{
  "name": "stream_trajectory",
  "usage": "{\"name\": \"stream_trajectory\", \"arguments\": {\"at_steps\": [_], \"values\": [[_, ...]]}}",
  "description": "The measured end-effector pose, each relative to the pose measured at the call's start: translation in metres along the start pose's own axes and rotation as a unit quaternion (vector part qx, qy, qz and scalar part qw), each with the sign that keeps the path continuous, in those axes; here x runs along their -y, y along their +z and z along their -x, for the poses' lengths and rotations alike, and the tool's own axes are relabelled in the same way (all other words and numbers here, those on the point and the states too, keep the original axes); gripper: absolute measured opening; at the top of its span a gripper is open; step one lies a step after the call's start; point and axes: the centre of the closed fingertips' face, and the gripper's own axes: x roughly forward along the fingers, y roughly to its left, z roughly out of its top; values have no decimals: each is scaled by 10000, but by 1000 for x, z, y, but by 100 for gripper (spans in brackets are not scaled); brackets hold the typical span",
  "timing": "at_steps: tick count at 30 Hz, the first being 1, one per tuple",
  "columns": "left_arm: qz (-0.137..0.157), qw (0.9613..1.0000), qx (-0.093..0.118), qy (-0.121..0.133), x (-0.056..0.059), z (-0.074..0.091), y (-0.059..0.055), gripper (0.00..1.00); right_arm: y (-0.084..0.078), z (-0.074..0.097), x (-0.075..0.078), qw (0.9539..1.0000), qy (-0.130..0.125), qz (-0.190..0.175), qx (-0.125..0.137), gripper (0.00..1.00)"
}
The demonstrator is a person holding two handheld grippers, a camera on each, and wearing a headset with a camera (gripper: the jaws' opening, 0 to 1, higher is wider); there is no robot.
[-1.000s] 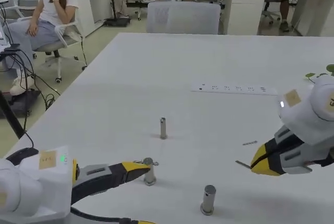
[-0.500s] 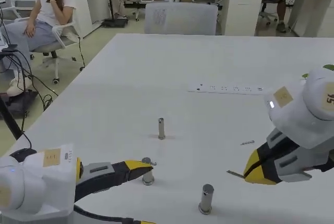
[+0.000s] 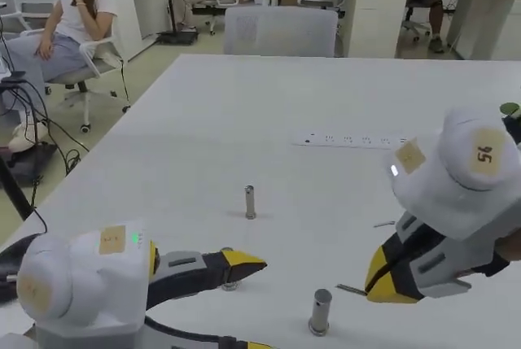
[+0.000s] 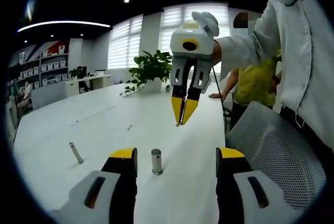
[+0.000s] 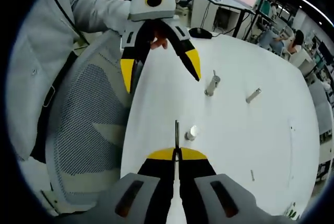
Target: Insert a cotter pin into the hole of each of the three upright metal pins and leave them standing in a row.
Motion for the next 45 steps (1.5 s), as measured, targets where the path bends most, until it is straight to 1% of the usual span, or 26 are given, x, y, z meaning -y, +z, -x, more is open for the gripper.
{"name": "stream_trajectory", "arguments": {"at_steps": [7, 11, 13, 16, 19, 25, 28, 33, 45], "values": [[-84, 9998, 18, -196, 8, -9, 8, 51, 11, -3, -9, 9998, 161, 85, -42, 2], [-165, 9994, -45, -315, 15, -15, 9, 44, 17, -5, -13, 9996, 233, 139, -71, 2], [-149, 9991, -36, -396, 19, -17, 11, 41, 19, -6, -15, 9995, 265, 149, -106, 2], [-247, 9986, -12, -473, 24, -21, 13, 35, 22, -7, -17, 9993, 301, 190, -141, 2], [-292, 9982, -90, -519, 26, -25, 12, 33, 24, -8, -20, 9991, 342, 213, -159, 2], [-388, 9973, -189, -586, 29, -28, 9, 25, 26, -7, -23, 9988, 397, 208, -191, 2], [-482, 9967, -201, -628, 31, -28, 9, 16, 26, -7, -25, 9986, 441, 197, -224, 2], [-510, 9962, -228, -672, 33, -31, 9, 15, 27, -7, -29, 9982, 506, 220, -232, 2], [-516, 9960, -274, -676, 34, -31, 8, 6, 27, -7, -33, 9977, 585, 215, -266, 2]]}}
